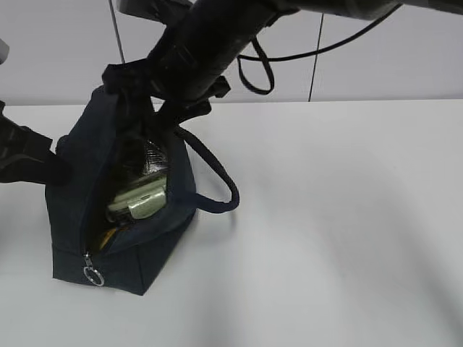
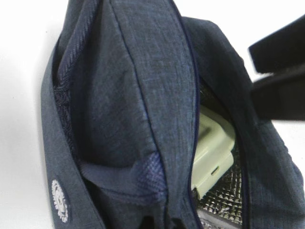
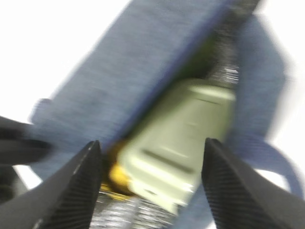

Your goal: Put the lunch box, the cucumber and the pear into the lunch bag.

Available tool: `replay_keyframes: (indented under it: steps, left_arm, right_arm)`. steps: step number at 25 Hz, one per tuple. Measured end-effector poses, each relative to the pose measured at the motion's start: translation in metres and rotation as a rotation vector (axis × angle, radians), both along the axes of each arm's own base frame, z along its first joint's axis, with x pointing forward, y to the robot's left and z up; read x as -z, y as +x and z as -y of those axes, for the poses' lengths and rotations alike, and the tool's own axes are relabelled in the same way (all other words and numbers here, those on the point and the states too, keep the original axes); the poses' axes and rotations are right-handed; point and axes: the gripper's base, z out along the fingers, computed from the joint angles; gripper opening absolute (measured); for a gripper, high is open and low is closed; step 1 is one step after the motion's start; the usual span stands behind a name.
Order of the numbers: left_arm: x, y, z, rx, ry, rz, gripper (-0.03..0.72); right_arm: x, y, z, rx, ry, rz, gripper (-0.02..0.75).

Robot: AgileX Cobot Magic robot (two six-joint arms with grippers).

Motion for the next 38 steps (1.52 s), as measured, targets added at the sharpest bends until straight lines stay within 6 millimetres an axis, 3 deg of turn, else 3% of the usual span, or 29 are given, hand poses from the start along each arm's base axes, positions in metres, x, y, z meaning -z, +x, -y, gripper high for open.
replay_keyframes:
  steps: [7, 14, 18, 23, 28, 32, 38]
  left_arm:
    - [0.000, 0.000, 0.000, 0.000, 0.000, 0.000, 0.003]
    - [0.000, 0.000, 0.000, 0.000, 0.000, 0.000, 0.003]
    - [0.000, 0.000, 0.000, 0.000, 0.000, 0.000, 0.003]
    - [0.000, 0.000, 0.000, 0.000, 0.000, 0.000, 0.003]
    - [0.005, 0.005, 0.010, 0.037, 0.003, -0.022, 0.003]
    - [0.008, 0.017, 0.030, 0.101, 0.006, -0.037, 0.003]
    - [0.004, 0.041, 0.057, 0.160, -0.003, -0.029, 0.003]
  right_arm:
    - [0.002, 0.004, 0.013, 0.069, -0.158, -0.004, 0.509]
    - [0.029, 0.009, 0.010, 0.066, -0.217, -0.068, 0.480]
    - [0.031, 0.011, 0.009, 0.071, -0.210, -0.059, 0.323]
    - [0.032, 0.012, 0.011, 0.071, -0.230, -0.039, 0.036]
    - [0.030, 0.014, 0.019, 0.094, -0.301, -0.001, 0.006]
    - [0.026, 0.000, 0.034, 0.147, -0.302, 0.016, 0.005]
    - [0.027, -0.039, 0.097, 0.261, -0.235, 0.027, 0.005]
